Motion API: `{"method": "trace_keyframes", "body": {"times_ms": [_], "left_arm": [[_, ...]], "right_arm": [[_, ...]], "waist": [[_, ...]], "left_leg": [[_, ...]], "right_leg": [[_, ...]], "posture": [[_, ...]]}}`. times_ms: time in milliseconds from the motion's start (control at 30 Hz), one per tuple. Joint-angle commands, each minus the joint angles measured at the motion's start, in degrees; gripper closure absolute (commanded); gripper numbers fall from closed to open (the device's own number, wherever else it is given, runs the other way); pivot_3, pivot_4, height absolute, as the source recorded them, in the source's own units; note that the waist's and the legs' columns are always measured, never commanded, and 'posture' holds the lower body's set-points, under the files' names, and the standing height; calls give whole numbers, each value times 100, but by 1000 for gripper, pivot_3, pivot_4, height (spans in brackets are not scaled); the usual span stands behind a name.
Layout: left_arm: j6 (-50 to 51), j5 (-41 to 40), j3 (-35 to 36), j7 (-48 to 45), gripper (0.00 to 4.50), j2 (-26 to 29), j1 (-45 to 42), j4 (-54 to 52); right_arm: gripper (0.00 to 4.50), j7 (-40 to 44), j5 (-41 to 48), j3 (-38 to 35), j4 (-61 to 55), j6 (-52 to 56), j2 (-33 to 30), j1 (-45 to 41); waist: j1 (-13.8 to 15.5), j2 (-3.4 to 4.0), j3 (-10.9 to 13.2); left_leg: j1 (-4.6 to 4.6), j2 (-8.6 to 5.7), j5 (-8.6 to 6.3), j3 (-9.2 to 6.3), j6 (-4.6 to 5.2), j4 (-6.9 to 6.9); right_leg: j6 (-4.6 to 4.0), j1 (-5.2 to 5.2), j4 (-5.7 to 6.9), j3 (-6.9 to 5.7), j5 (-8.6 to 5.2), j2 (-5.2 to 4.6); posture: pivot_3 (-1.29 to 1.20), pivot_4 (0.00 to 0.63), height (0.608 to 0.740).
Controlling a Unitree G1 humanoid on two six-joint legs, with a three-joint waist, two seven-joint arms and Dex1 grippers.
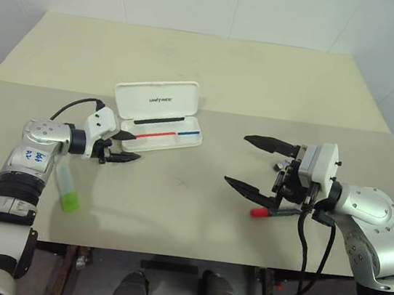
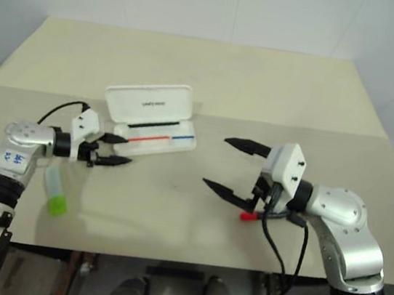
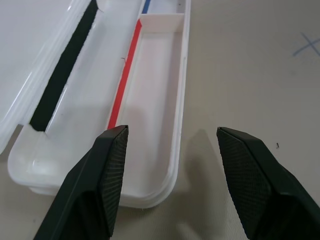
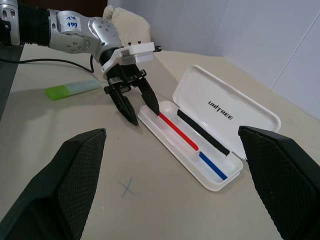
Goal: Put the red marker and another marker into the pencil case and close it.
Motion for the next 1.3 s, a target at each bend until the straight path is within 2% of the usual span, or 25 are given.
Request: {"method": "trace_keyframes", "body": {"times_ms": [33,367,500,700,933,1167,1300], "left_arm": [[-174,150,-31,34,1609,-24,-156,230],[-459,433,-125,139,1609,-227,-443,709],[-703,558,-206,119,2441,-254,-542,815],[-874,690,-310,81,4449,-229,-636,793],[-826,565,-374,-288,4482,-211,-575,145],[-287,96,-272,-730,4482,-136,-73,-1201],[89,-229,-213,-973,4482,67,530,-2287]], "right_arm": [[0,-118,100,-148,-231,-24,0,-104],[0,-297,92,-83,-292,-11,37,-192],[0,-355,109,-99,-310,10,42,-242],[0,-339,76,-87,-201,-23,58,-363],[0,-286,50,-52,-94,-54,76,-467],[0,-229,62,-35,-39,-33,61,-468],[0,-143,103,-58,-16,-6,16,-395]], "waist": [[-4,0,0],[-4,0,0],[-7,0,0],[-3,0,0],[4,0,0],[-11,0,0],[-16,0,0]], "left_leg": [[0,0,0,0,0,2],[0,0,0,0,0,10],[0,0,0,0,0,19],[0,0,0,0,0,19],[-5,0,0,0,1,20],[-24,0,-2,-3,4,24],[-29,0,-2,-4,4,25]], "right_leg": [[0,0,1,0,0,0],[0,0,10,0,0,0],[1,1,14,1,1,0],[1,1,13,0,1,0],[1,0,13,0,1,0],[3,-13,9,0,0,0],[3,-17,11,-1,0,0]], "posture": [[0,150,740],[0,150,740],[0,150,740],[0,150,740],[0,150,740],[0,150,740],[0,150,740]]}}
